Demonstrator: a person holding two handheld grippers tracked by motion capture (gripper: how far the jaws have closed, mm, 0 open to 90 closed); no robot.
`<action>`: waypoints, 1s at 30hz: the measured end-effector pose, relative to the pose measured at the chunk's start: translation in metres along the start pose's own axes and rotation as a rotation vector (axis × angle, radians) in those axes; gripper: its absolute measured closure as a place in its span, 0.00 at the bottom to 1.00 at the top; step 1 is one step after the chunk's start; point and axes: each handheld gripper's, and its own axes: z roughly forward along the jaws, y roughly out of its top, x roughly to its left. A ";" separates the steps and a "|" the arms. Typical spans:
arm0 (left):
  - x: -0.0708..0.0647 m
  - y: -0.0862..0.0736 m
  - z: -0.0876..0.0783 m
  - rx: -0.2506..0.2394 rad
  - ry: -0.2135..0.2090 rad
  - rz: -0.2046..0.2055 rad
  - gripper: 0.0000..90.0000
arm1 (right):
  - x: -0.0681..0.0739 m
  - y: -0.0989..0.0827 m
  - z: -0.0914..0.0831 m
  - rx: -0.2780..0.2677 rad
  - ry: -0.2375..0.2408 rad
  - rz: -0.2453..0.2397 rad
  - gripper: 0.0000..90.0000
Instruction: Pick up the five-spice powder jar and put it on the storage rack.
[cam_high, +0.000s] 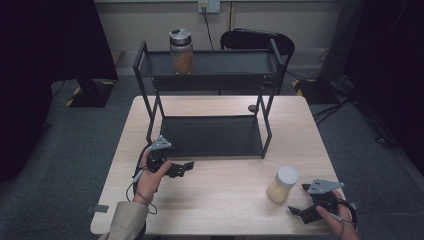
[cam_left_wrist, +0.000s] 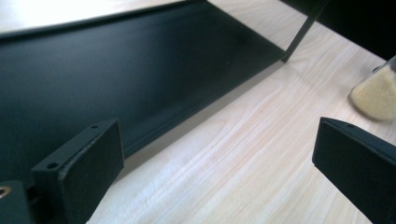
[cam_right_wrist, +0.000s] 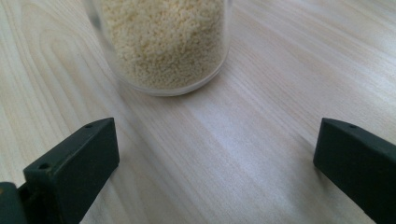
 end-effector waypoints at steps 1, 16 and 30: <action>0.000 -0.002 0.000 0.003 0.002 0.001 0.02 | 0.000 0.000 0.000 0.000 0.000 0.000 0.00; 0.000 -0.029 0.003 0.042 0.027 -0.014 0.02 | 0.000 0.000 0.000 0.000 0.000 0.000 0.00; -0.006 -0.039 -0.003 0.097 0.082 0.039 0.02 | 0.000 0.000 0.000 0.000 0.000 0.000 0.00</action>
